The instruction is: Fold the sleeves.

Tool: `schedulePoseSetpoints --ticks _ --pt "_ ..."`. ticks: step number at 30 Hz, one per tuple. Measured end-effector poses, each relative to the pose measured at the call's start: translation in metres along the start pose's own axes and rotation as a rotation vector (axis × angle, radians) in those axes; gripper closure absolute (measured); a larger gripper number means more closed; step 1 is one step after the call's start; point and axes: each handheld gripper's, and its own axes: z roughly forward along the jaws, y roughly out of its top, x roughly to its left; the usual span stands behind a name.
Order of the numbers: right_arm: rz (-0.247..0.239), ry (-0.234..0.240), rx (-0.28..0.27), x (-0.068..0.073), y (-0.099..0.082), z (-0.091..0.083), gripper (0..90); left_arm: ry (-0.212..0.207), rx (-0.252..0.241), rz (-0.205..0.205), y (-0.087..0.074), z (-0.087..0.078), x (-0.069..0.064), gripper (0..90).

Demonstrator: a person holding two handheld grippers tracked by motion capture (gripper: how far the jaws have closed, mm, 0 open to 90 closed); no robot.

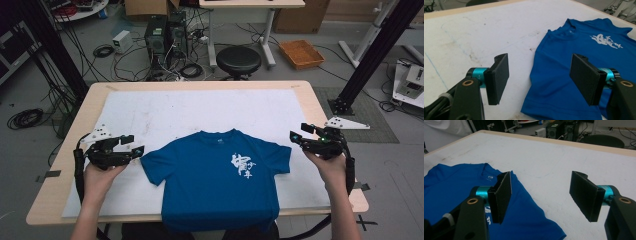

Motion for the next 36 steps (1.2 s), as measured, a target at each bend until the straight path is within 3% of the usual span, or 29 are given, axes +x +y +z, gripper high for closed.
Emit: schedulePoseSetpoints --ticks 5,7,8,10,20,24,28,29,30,33,36 --pt "-0.004 -0.004 -0.005 -0.001 0.001 -0.001 33.8 0.001 0.042 -0.023 -0.007 0.000 0.006 41.2" --pt "-0.004 -0.005 -0.007 -0.001 0.001 -0.001 33.8 0.013 0.066 -0.048 -0.012 0.001 0.009 46.4" --pt "-0.005 -0.008 -0.006 0.000 0.001 0.000 33.8 0.018 0.088 -0.082 -0.018 0.002 0.012 47.9" --pt "-0.009 -0.007 -0.003 0.000 0.001 0.001 33.8 0.010 0.106 -0.097 -0.022 0.005 0.014 49.7" --pt "-0.016 -0.010 0.005 0.002 0.001 0.002 33.9 0.010 0.232 -0.113 -0.028 0.023 0.017 58.1" --pt "-0.017 -0.014 0.008 0.002 0.000 0.002 34.5 0.001 0.258 -0.108 -0.030 0.027 0.018 67.7" --pt "-0.020 -0.019 0.011 0.002 0.000 0.002 34.8 -0.013 0.256 -0.082 -0.030 0.028 0.016 81.3" --pt "-0.020 -0.019 0.011 0.002 0.000 0.002 34.8 -0.022 0.249 -0.074 -0.029 0.027 0.015 81.3" --pt "-0.023 -0.019 0.010 0.002 0.000 0.002 35.0 -0.033 0.237 -0.073 -0.029 0.026 0.015 87.4" --pt "-0.022 -0.020 0.008 0.002 0.000 0.002 35.0 -0.079 0.193 -0.140 -0.023 0.018 0.014 88.1" --pt "-0.023 -0.023 0.003 0.001 0.001 0.000 35.1 -0.131 0.157 -0.176 -0.014 0.014 0.007 88.2"
